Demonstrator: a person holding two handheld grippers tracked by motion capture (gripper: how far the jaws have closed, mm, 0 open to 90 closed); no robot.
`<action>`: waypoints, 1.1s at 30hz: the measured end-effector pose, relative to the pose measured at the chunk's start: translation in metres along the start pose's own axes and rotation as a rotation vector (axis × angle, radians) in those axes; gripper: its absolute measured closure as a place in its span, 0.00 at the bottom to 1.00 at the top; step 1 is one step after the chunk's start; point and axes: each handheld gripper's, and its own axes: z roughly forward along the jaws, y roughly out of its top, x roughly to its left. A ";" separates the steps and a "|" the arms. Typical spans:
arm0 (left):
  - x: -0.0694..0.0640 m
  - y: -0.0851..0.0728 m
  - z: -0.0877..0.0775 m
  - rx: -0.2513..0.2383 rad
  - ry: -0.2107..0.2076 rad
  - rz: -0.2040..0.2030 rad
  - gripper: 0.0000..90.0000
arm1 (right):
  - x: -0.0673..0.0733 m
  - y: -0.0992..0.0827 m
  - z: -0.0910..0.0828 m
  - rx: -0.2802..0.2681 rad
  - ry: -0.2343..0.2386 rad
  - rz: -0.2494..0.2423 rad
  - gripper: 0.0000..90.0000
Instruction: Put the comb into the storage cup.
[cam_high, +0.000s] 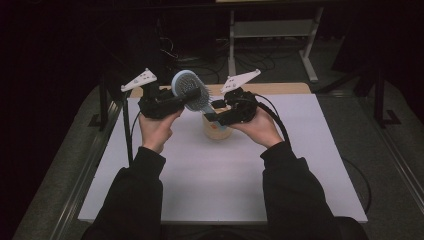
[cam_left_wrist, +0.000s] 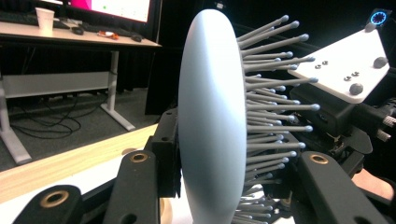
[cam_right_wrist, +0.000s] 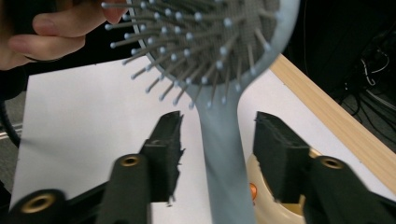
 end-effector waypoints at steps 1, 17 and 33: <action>0.001 0.001 0.000 -0.003 -0.001 -0.003 0.64 | -0.001 0.000 -0.001 -0.001 0.003 0.008 0.49; 0.008 0.012 -0.003 -0.012 0.022 0.006 0.64 | -0.014 -0.013 -0.019 -0.023 -0.040 0.101 0.00; 0.014 0.031 -0.001 -0.009 0.056 0.038 0.64 | -0.026 -0.048 -0.051 -0.054 -0.064 0.146 0.00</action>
